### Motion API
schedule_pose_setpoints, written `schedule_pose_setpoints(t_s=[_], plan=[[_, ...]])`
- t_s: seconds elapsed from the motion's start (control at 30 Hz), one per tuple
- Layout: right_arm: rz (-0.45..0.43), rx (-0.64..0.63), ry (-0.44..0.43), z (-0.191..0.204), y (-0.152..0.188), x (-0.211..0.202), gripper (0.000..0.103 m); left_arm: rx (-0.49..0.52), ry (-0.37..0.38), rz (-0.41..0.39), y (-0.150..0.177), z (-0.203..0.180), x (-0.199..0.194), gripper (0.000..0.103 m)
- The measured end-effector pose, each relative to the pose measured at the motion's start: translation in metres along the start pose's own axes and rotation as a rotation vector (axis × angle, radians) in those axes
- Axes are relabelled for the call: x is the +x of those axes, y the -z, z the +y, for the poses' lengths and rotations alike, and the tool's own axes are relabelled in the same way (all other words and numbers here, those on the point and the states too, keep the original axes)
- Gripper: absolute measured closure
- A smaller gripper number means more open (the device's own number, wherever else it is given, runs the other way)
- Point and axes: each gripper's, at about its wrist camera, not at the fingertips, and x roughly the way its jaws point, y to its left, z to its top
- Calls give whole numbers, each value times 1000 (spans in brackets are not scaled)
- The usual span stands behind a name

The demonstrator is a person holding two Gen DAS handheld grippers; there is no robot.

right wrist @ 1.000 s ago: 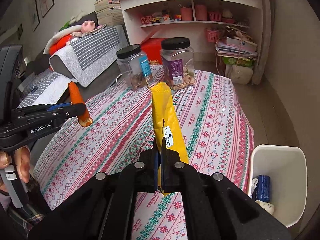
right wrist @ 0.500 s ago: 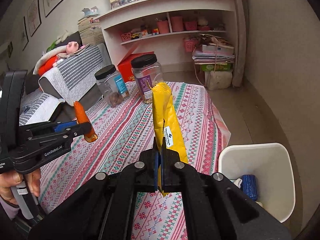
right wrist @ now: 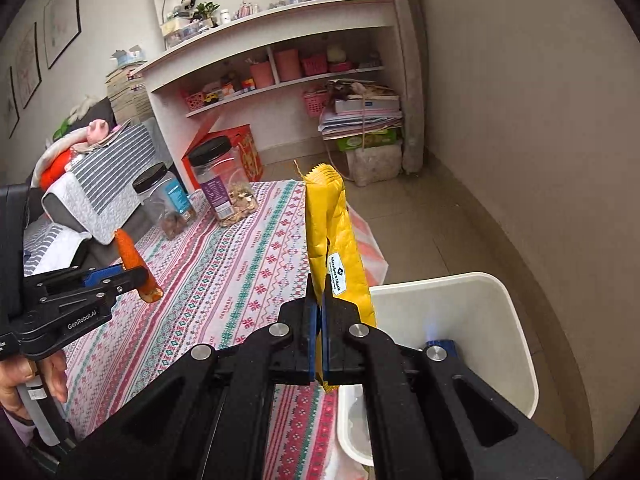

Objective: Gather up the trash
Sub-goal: 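Carry the yellow packet over the white bin and release it with the right gripper, then lower the orange peel into the white bin and open the left gripper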

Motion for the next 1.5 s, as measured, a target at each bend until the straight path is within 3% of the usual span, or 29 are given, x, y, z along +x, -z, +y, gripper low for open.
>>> schedule_pose_setpoints(t_s=[0.53, 0.63, 0.7, 1.03, 1.1, 1.23, 1.43, 1.5], plan=[[49, 113, 158, -77, 11, -2, 99, 74, 78, -3, -7, -71, 9, 83], [71, 159, 199, -96, 15, -4, 84, 99, 108, -14, -8, -88, 8, 83], [69, 178, 224, -105, 17, -8, 56, 112, 128, -16, -9, -100, 8, 83], [33, 214, 317, -134, 26, -39, 50, 158, 224, 9, -11, -162, 23, 83], [25, 228, 337, -139, 28, -46, 42, 163, 242, 15, -11, -175, 26, 83], [16, 250, 373, -147, 37, -60, 38, 194, 261, 9, -13, -199, 27, 83], [-25, 312, 480, -155, 52, -85, 19, 216, 287, 10, -16, -223, 28, 83], [-37, 315, 506, -156, 56, -91, 18, 228, 304, 19, -17, -230, 28, 76]])
